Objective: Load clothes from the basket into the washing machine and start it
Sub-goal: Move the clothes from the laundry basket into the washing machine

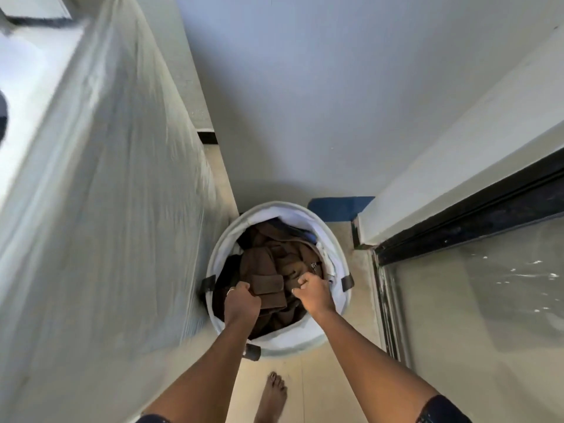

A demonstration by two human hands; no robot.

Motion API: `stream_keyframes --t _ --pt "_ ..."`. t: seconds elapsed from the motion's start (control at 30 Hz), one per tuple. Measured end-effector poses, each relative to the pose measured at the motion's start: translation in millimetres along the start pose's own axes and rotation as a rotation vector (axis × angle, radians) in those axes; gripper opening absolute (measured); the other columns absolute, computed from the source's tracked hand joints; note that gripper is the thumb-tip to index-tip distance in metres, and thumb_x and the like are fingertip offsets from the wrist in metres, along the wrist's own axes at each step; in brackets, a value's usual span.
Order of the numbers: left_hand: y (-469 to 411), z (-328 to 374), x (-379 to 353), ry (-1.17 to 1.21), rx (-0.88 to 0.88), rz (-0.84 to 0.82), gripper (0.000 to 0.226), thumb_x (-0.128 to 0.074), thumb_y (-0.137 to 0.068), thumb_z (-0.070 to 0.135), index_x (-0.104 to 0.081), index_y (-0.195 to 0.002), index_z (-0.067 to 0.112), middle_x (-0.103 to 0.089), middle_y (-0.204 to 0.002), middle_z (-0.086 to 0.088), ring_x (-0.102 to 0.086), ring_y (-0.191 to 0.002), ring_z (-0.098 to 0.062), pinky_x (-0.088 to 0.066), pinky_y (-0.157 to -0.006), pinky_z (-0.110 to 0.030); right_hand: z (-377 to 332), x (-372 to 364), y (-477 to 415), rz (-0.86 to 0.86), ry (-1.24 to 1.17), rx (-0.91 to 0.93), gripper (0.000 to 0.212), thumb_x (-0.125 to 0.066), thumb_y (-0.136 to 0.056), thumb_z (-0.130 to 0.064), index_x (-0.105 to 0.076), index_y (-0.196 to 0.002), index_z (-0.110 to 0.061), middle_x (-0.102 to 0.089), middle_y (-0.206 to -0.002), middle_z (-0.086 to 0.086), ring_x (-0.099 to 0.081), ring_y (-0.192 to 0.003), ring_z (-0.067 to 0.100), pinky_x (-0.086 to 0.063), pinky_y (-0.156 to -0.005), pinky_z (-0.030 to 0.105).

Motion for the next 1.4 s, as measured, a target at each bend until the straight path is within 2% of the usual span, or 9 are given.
stream_keyframes --t 0.2,0.33,0.43,0.63,0.77,0.87,0.97,1.13,1.4 --pt "-41 -36 -50 0.070 0.168 -0.169 0.088 -0.073 -0.075 0.027 -0.022 -0.146 0.013 -0.044 -0.141 -0.018 -0.043 -0.129 -0.036 -0.036 -0.108 -0.042 -12 -50 -39 -0.063 0.061 -0.008 0.040 -0.063 -0.088 -0.026 -0.051 -0.118 -0.003 -0.057 -0.122 0.022 -0.055 -0.115 0.038 -0.047 -0.092 0.038" --pt "-49 -43 -58 0.429 0.230 -0.193 0.066 -0.065 -0.079 0.025 -0.041 -0.139 0.012 -0.052 -0.135 -0.016 -0.049 -0.122 -0.035 -0.041 -0.104 -0.041 -16 -74 -45 -0.093 -0.201 -0.157 0.063 -0.069 -0.082 -0.018 -0.034 -0.131 -0.001 -0.052 -0.128 0.023 -0.053 -0.118 0.039 -0.046 -0.094 0.038" --pt "-51 -47 -52 0.701 0.376 -0.105 0.046 -0.047 -0.096 0.030 -0.044 -0.136 0.007 -0.051 -0.136 -0.018 -0.049 -0.122 -0.035 -0.039 -0.107 -0.045 -23 -82 -38 -0.141 -0.341 -0.159 0.041 -0.063 -0.081 -0.012 -0.056 -0.120 -0.001 -0.062 -0.117 0.021 -0.059 -0.109 0.034 -0.051 -0.090 0.035" --pt "-46 -32 -14 0.869 0.489 -0.085 0.075 -0.061 -0.081 0.056 -0.052 -0.128 -0.001 -0.055 -0.128 -0.022 -0.053 -0.118 -0.037 -0.045 -0.100 -0.045 -45 -82 14 -0.350 -0.181 0.252 0.028 -0.049 -0.084 -0.004 -0.068 -0.105 -0.008 -0.070 -0.105 0.015 -0.066 -0.097 0.027 -0.053 -0.082 0.031" --pt "-41 -39 -6 0.811 0.515 -0.183 0.028 -0.062 -0.088 0.021 -0.064 -0.101 -0.003 -0.065 -0.097 -0.019 -0.061 -0.087 -0.033 -0.052 -0.078 -0.041 -28 -58 6 -0.496 -0.152 0.218 0.011 -0.063 -0.083 -0.026 -0.068 -0.081 -0.016 -0.064 -0.085 0.006 -0.060 -0.082 0.019 -0.045 -0.073 0.032" --pt "-46 -48 -9 0.666 0.470 -0.045 0.018 -0.057 -0.088 0.017 -0.063 -0.091 0.000 -0.068 -0.099 -0.020 -0.064 -0.093 -0.034 -0.053 -0.084 -0.042 -15 -30 -33 0.003 -0.276 0.134 0.042 -0.057 -0.088 -0.045 -0.069 -0.073 -0.008 -0.063 -0.075 0.006 -0.058 -0.072 0.020 -0.042 -0.072 0.031" --pt "-44 -49 -15 0.520 0.395 0.028 0.030 -0.053 -0.091 0.021 -0.062 -0.107 -0.003 -0.066 -0.108 -0.023 -0.062 -0.101 -0.038 -0.049 -0.095 -0.044 0 -8 -85 0.342 0.022 0.040 0.027 -0.050 -0.095 -0.022 -0.063 -0.106 -0.002 -0.055 -0.115 0.020 -0.056 -0.104 0.034 -0.044 -0.090 0.039" --pt "-38 -45 -18 0.244 0.267 0.031 0.050 -0.032 -0.102 0.034 -0.045 -0.132 -0.003 -0.053 -0.131 -0.024 -0.048 -0.122 -0.039 -0.036 -0.101 -0.041 38 -7 -141 0.116 -0.032 -0.132 0.057 -0.059 -0.091 -0.024 -0.035 -0.137 -0.001 -0.047 -0.137 0.023 -0.046 -0.127 0.038 -0.038 -0.102 0.041" --pt "-17 -21 8 -0.006 0.301 -0.133 0.048 -0.042 -0.097 0.034 -0.049 -0.129 -0.002 -0.055 -0.129 -0.021 -0.053 -0.118 -0.035 -0.045 -0.096 -0.036 20 -1 -78 -0.025 -0.297 -0.022 0.036 -0.074 -0.070 -0.009 -0.064 -0.104 -0.006 -0.070 -0.101 0.012 -0.064 -0.096 0.029 -0.050 -0.089 0.041"
Point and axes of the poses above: each hand's wrist, its own y-axis away from the middle knuckle, its own x-axis out of the back of the hand, z = x × y, the point moved 1 cm from there along -y, towards the middle knuckle
